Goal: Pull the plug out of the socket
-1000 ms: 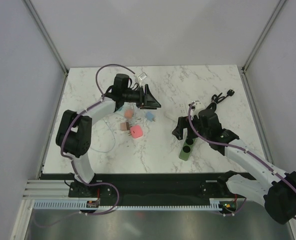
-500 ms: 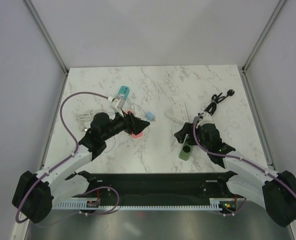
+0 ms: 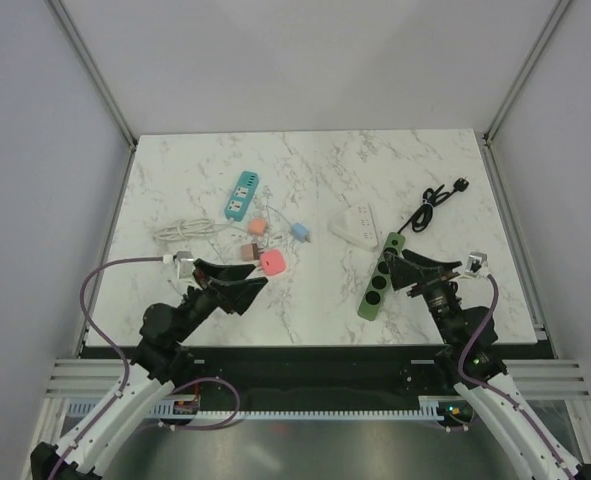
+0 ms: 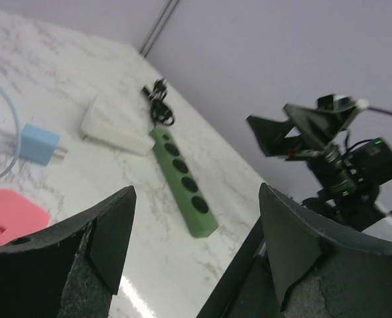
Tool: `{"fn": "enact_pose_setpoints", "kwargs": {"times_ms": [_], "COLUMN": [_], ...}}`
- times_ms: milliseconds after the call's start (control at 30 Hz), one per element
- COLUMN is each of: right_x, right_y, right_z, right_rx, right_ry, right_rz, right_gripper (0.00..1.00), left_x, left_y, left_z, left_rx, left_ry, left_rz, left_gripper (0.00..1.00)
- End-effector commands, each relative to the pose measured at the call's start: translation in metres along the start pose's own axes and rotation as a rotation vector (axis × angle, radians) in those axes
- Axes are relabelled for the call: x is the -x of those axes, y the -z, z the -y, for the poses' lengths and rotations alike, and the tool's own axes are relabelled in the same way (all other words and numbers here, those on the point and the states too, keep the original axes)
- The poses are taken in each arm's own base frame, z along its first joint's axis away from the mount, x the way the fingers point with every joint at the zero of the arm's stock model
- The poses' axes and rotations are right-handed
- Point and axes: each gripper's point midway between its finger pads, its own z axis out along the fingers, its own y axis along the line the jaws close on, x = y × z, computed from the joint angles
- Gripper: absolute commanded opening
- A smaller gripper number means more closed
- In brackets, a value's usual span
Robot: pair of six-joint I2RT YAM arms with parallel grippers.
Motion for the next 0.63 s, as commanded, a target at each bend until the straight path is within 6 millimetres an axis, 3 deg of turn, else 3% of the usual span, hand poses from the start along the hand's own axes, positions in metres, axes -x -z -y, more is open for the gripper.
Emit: {"fn": "enact_pose_setpoints", "kwargs": {"times_ms": [0, 167, 333, 500, 600], "right_x": [-0.077, -0.092, -0.094, -0.097, -0.102], "right_y": [0.026, 0.035, 0.037, 0.038, 0.035], "right_z": [0.085, 0.107, 0.118, 0.117, 0.103], "right_rx": [-0.239, -0.37, -0.427, -0.431, -0.364], "right_ry": [-0.016, -0.088, -0.097, -0.111, -0.141], "right_rz": [-0.174, -0.213, -0.205, -0.223, -0.256], "right_gripper": [0.98, 0.98, 0.98, 0.98, 0.98], "left_x": [-0.023, -0.023, -0.027, -0.031, -0.035], "left_y": [0.014, 0.019, 0.018, 0.018, 0.019], "left_z": [-0.012, -0.013, -0.023, -0.027, -0.021], "left_rx": [-0.016, -0.015, 0.036, 0.059, 0.03], "left_ry": [0.119, 0.177, 0.202, 0.209, 0.238], "left_rz": [0.037, 0.072, 0.064, 0.049, 0.022], "left_gripper": [0.81, 0.85, 0.86, 0.87, 0.89]}}
